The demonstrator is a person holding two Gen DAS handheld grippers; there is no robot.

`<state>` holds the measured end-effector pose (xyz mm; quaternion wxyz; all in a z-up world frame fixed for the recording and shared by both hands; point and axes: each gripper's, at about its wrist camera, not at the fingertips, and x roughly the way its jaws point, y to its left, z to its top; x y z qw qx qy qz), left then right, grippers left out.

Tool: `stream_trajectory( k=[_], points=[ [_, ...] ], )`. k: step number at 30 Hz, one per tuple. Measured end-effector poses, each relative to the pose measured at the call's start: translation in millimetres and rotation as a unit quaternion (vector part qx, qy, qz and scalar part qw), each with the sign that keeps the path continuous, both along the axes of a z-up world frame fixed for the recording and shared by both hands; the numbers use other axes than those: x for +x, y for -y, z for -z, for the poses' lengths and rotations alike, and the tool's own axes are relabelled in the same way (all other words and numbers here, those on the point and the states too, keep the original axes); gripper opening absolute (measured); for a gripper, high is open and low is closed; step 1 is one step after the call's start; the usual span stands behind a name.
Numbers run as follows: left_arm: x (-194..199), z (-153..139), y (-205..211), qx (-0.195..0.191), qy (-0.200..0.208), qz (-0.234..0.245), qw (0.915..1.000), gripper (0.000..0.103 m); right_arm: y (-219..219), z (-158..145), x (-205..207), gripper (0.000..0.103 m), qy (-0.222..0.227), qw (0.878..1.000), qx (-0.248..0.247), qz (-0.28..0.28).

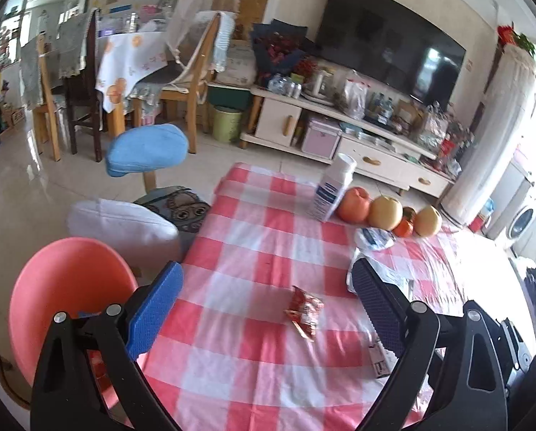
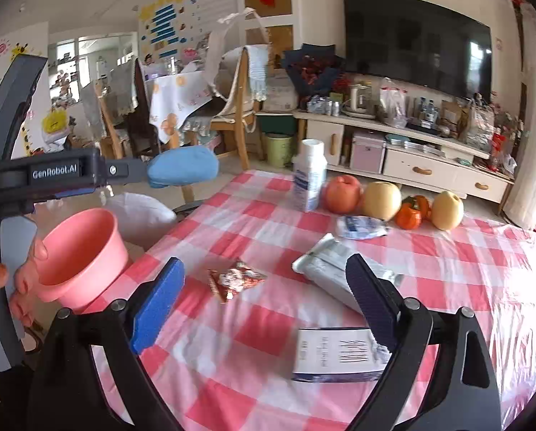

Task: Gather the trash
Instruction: 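Move both tools back over the table toward the remaining packets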

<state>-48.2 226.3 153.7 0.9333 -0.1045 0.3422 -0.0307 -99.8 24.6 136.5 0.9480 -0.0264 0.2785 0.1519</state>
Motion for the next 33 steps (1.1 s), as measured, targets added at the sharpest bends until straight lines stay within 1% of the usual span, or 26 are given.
stream_trajectory(
  k=[6,13,25,33],
  points=[
    [7.2,1.4,29.2,0.018,-0.008,0.024,0.9995,0.094,26.8,-0.9,-0.1,0.092,0.004,1.000,0.010,0.021],
    [13.5,4.0,53.2,0.032,-0.015,0.040,0.9986,0.094,55.1,2.8,4.8,0.093,0.000,0.999,0.023,0.040],
    [22.9,10.3,94.7,0.065,-0.031,0.069,0.9950,0.094,89.5,12.4,15.4,0.093,-0.011,0.998,0.030,0.063],
    [26.9,16.6,118.9,0.093,-0.043,0.093,0.9904,0.094,104.7,19.4,19.6,0.093,-0.019,0.997,0.031,0.074]
  ],
)
